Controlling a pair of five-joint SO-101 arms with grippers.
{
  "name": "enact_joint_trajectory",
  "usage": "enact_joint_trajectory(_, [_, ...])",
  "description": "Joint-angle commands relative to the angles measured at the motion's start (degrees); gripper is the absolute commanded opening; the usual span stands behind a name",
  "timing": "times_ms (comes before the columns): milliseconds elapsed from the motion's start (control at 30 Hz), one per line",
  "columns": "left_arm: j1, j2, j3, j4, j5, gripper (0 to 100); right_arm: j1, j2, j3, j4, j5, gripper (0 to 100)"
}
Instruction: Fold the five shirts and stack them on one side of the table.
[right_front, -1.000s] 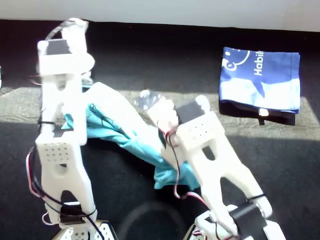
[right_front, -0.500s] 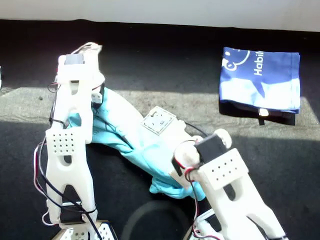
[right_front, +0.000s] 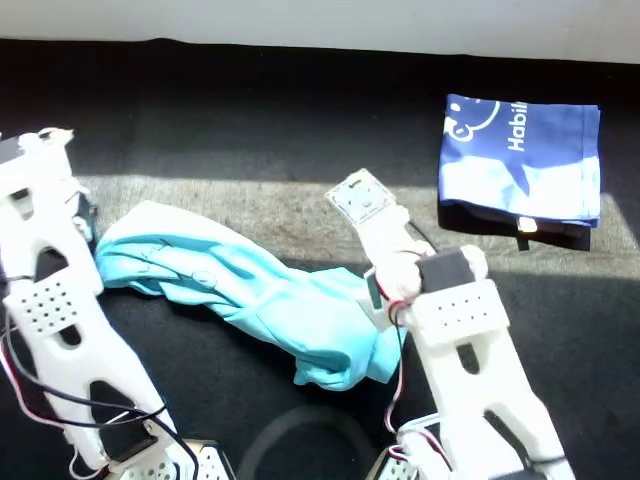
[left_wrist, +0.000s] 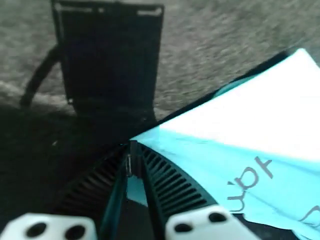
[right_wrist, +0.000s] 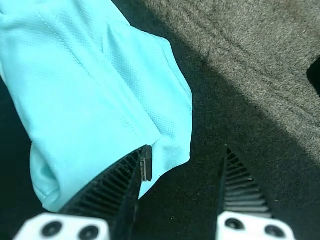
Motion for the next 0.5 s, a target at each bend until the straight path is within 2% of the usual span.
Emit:
enact_joint_trajectory(0, [-3.2,-0.7,0.0,0.5,-1.1,1,0.0,10.9,-1.5,-4.5,-0.2,21.7])
enact_joint_trajectory(267, [-0.9,-0.8,-0.4,0.6,-0.7,1,-2.9,36.2,-16.2,-5.1,-7.9,22.1])
enact_joint_trajectory(467, [2.2,-6.7,-0.4,0.6,2.0,1,-3.6,48.4,-25.2,-0.4,-9.1,32.5])
